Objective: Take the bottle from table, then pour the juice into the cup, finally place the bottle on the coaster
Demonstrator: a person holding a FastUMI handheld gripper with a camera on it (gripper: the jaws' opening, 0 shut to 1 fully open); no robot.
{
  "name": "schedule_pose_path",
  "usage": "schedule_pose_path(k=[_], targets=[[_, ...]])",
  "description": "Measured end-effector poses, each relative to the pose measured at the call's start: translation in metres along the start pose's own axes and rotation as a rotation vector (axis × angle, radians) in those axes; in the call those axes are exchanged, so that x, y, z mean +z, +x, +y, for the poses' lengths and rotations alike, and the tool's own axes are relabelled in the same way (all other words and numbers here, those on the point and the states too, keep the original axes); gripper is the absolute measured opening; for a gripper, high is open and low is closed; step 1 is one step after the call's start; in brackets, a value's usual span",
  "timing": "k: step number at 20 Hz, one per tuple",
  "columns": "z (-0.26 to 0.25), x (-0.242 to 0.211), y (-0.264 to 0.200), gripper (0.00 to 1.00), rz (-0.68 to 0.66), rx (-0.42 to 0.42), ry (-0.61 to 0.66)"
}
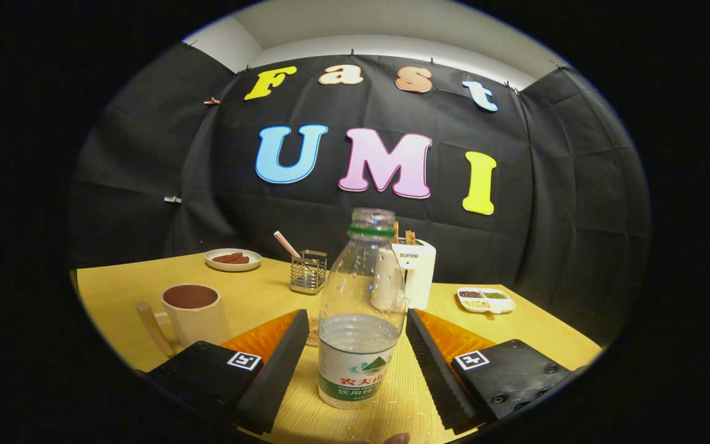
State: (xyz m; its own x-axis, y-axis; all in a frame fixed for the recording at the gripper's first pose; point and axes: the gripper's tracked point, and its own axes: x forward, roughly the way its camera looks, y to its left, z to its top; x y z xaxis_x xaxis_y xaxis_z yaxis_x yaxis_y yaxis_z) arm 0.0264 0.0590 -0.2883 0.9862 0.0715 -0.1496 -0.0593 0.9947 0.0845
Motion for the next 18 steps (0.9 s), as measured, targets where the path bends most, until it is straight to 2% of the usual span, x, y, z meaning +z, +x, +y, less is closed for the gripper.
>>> schedule_pose_path(k=[8,9,11,13,18], targets=[[0.006,-0.028,0.009,0.97,0.060,0.015,0.041],[0.003,-0.027,0.011,0.96,0.065,0.000,0.040],[0.005,-0.028,0.011,0.78,0.094,0.006,0.049],[0.010,-0.026,0.009,0.74,0.119,0.019,0.042],[0.014,0.002,0.007,0.74,0.125,0.031,-0.060]])
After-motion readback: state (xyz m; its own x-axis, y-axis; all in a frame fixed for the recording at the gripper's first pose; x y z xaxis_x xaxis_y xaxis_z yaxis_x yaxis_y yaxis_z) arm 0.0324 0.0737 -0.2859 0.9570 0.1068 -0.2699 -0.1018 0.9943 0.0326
